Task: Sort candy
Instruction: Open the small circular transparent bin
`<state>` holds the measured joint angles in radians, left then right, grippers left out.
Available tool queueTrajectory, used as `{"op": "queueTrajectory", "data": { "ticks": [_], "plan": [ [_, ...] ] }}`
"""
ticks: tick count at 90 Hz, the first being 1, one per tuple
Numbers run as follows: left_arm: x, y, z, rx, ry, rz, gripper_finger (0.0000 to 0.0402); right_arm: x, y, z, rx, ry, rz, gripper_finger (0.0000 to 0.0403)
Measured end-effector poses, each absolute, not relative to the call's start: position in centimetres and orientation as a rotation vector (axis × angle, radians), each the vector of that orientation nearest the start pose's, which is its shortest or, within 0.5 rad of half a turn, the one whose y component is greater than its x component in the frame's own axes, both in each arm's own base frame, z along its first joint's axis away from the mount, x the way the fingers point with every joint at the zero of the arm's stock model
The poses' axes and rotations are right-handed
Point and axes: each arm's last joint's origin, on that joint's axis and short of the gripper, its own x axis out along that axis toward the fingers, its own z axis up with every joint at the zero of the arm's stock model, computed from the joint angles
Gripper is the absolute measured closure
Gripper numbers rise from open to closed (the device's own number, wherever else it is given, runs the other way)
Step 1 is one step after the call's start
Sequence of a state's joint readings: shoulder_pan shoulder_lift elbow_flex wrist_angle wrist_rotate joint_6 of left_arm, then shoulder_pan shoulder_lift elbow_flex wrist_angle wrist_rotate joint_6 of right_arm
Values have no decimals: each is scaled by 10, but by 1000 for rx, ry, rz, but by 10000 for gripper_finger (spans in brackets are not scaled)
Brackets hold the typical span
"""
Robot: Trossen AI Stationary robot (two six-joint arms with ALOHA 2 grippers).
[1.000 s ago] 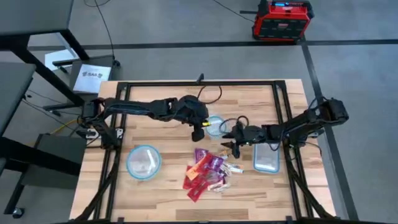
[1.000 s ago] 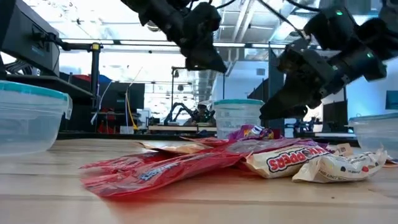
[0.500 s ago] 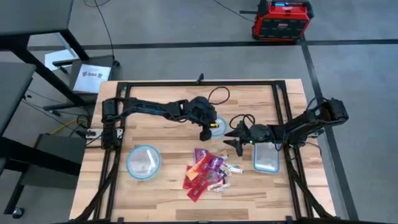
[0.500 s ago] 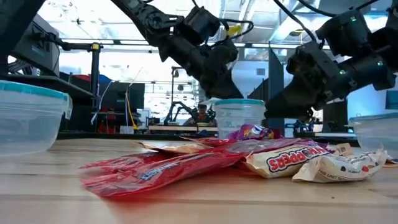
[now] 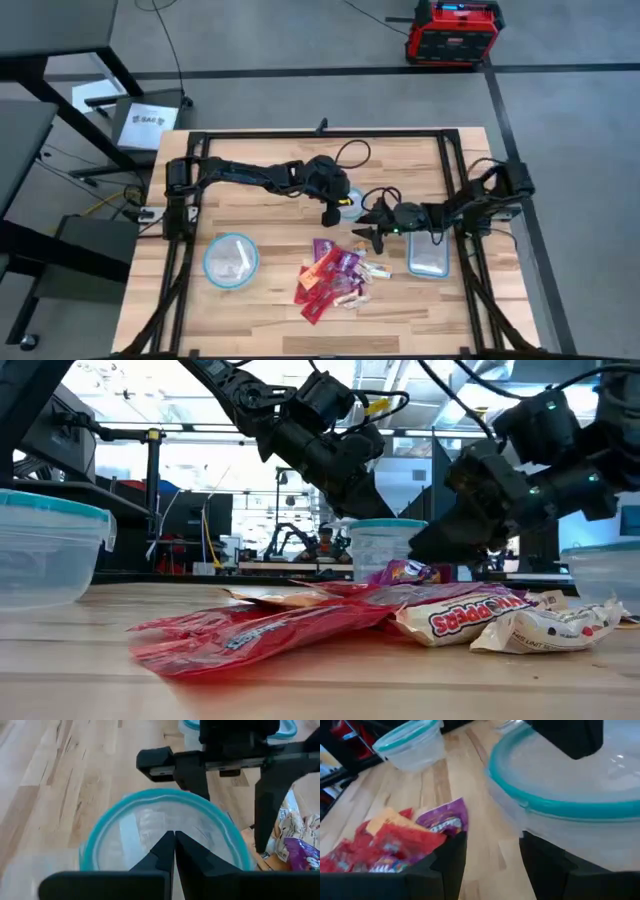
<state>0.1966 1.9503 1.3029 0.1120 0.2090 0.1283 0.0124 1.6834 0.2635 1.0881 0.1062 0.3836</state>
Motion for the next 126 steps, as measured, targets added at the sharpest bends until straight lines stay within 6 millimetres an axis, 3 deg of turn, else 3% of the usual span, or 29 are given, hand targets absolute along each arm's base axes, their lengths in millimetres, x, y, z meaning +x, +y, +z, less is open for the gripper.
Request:
{"op": "queueTrajectory", "data": {
  "ticks": [18,43,55,64,77,106,126],
  "plan": [
    [425,74,199,9,521,-98,402,241,-6,101,390,222,-41,233],
    [425,70,199,14,532,-89,402,244,-6,102,397,124,-23,233],
    [430,67,186,13,556,-74,402,245,-6,104,431,71,51,233],
    [434,65,171,-10,581,-77,402,244,-6,101,467,85,81,233],
    [435,63,170,-17,590,-75,402,244,-3,96,473,112,83,234],
    [436,63,160,-18,613,-50,402,258,3,110,407,28,184,257],
    [436,62,160,-21,609,-55,402,252,8,105,380,76,197,267]
  ]
}}
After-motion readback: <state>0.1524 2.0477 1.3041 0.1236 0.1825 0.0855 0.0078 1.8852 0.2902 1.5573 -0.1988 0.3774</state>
